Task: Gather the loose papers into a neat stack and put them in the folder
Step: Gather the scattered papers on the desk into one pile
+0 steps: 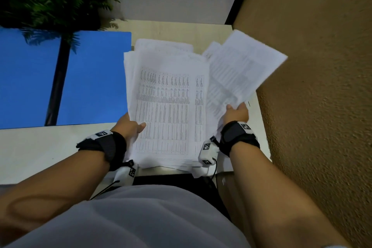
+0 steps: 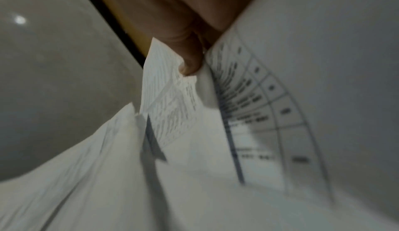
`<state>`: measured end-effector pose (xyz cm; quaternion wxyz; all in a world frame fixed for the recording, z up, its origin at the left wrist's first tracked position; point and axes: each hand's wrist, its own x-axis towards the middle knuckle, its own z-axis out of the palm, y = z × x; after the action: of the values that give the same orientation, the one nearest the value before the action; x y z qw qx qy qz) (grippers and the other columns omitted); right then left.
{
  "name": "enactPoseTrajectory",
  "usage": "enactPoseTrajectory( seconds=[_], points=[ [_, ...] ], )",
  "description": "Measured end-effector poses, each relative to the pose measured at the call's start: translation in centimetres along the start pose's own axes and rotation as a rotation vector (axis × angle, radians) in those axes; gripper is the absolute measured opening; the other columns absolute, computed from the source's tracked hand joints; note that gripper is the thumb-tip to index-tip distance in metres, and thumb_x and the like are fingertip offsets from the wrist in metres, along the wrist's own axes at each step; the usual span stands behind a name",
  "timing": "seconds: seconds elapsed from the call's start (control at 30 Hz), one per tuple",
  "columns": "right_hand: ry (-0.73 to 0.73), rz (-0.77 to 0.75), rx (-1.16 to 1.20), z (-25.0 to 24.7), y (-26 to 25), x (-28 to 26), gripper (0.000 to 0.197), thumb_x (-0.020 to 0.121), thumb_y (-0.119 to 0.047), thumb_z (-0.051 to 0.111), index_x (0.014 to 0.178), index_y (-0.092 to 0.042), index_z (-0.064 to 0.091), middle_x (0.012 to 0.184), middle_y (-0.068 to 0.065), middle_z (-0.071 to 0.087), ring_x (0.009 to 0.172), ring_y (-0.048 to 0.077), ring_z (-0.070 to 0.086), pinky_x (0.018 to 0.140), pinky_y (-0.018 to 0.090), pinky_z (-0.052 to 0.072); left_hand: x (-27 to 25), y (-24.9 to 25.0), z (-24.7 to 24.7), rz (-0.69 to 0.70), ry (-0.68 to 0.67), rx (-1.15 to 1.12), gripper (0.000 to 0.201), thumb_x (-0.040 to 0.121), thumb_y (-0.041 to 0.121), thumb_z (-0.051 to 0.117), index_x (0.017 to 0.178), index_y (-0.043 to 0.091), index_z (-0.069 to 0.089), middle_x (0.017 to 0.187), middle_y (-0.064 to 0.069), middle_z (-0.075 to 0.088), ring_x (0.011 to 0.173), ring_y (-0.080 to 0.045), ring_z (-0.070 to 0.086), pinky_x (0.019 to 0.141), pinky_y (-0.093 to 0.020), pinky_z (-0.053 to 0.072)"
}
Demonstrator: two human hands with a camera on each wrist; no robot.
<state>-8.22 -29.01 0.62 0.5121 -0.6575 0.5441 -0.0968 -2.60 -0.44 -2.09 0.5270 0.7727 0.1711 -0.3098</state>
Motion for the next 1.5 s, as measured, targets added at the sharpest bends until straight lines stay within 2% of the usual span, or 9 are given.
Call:
enactPoseTrajectory(
  seconds=[0.1, 0.4, 0.57, 0.7, 0.87, 0.97, 1.1, 1.23, 1.5],
  points=[
    [0.132, -0.16, 0.094, -2.6, -1.8, -1.2, 0.038, 0.096, -0.009, 0.052, 0.133, -0.007, 0.053, 0.125, 0.011, 0.063, 0.114, 0.023, 0.06, 0.093, 0.023, 0.044, 0.4, -0.1, -0.5, 0.005, -0.036, 0.009, 0.046, 0.093, -0.002, 0.059, 0.136, 0.015, 0.052, 0.13, -0.003, 0.061, 0.122, -0.026, 0.055, 0.105, -0.04, 0.04],
    [0.322, -0.716, 0.431, -9.0, -11.3, -5.6, 0.018, 0.09, -0.004, 0.057, 0.096, -0.021, 0.055, 0.088, -0.008, 0.062, 0.082, -0.006, 0.062, 0.082, 0.013, 0.05, 0.2, 0.5, 0.5, -0.064, -0.212, 0.012, 0.065, 0.072, -0.018, 0.073, 0.131, 0.005, 0.058, 0.127, -0.009, 0.066, 0.117, -0.027, 0.06, 0.096, -0.033, 0.045],
    [0.182, -0.52, 0.434, -3.9, -6.8, -5.0, 0.019, 0.093, -0.003, 0.056, 0.109, -0.014, 0.057, 0.106, -0.005, 0.064, 0.093, -0.006, 0.062, 0.087, 0.009, 0.047, 0.1, 0.7, 0.6, 0.013, -0.161, 0.09, 0.091, 0.078, 0.07, 0.064, 0.151, 0.025, 0.036, 0.148, 0.005, 0.048, 0.139, -0.021, 0.045, 0.113, -0.039, 0.036],
    [0.041, -0.182, 0.274, 1.5, 0.3, -5.3, 0.042, 0.096, -0.011, 0.054, 0.138, -0.012, 0.045, 0.125, 0.005, 0.059, 0.115, 0.018, 0.057, 0.099, 0.023, 0.042, 0.7, 0.6, 0.8, -0.065, -0.136, 0.055, 0.121, 0.063, 0.088, 0.059, 0.157, 0.023, 0.017, 0.157, 0.005, 0.036, 0.146, -0.018, 0.031, 0.119, -0.04, 0.024],
    [-0.108, 0.003, 0.215, 3.5, 3.5, -4.1, 0.054, 0.088, -0.012, 0.065, 0.139, -0.011, 0.046, 0.129, 0.002, 0.06, 0.111, 0.019, 0.06, 0.104, 0.032, 0.045, 2.4, -1.4, 0.8, -0.007, -0.112, 0.084, 0.091, 0.065, 0.02, 0.09, 0.141, 0.011, 0.042, 0.139, -0.009, 0.058, 0.126, -0.029, 0.056, 0.109, -0.049, 0.044],
    [-0.114, 0.007, 0.17, 2.2, 1.9, -2.4, 0.03, 0.093, -0.014, 0.059, 0.122, -0.003, 0.059, 0.104, 0.007, 0.062, 0.083, 0.019, 0.06, 0.074, 0.016, 0.05, 1.8, -0.6, 1.1, 0.004, -0.093, 0.12, 0.078, 0.075, 0.006, 0.083, 0.141, 0.006, 0.042, 0.137, -0.006, 0.057, 0.126, -0.029, 0.054, 0.11, -0.048, 0.042],
    [-0.088, -0.04, 0.093, -0.2, -0.2, 1.3, 0.006, 0.096, -0.008, 0.051, 0.097, -0.01, 0.056, 0.097, 0.004, 0.052, 0.079, 0.019, 0.051, 0.077, 0.017, 0.037, 1.7, -0.6, 1.2, 0.03, -0.078, 0.145, 0.071, 0.08, 0.002, 0.078, 0.142, 0.006, 0.043, 0.14, -0.012, 0.057, 0.129, -0.031, 0.054, 0.11, -0.04, 0.041],
    [-0.231, -0.136, -0.16, -2.7, -1.2, 3.0, 0.045, 0.096, 0.0, 0.048, 0.065, -0.028, 0.032, 0.069, -0.011, 0.031, 0.076, 0.015, 0.037, 0.06, 0.013, 0.019, 1.4, -0.6, 0.8, 0.066, -0.111, 0.213, 0.071, 0.081, 0.006, 0.078, 0.143, 0.007, 0.042, 0.142, -0.011, 0.056, 0.131, -0.029, 0.052, 0.101, -0.031, 0.04],
    [-0.451, -0.183, -0.375, -2.1, -0.3, 1.8, 0.03, 0.096, -0.002, 0.047, 0.123, -0.005, 0.057, 0.125, 0.015, 0.061, 0.117, 0.031, 0.056, 0.104, 0.042, 0.043, 2.0, -0.3, -0.7, 0.107, -0.379, 0.173, 0.092, 0.063, 0.031, 0.093, 0.142, 0.023, 0.047, 0.137, 0.002, 0.061, 0.132, -0.021, 0.053, 0.113, -0.045, 0.039]
  ],
)
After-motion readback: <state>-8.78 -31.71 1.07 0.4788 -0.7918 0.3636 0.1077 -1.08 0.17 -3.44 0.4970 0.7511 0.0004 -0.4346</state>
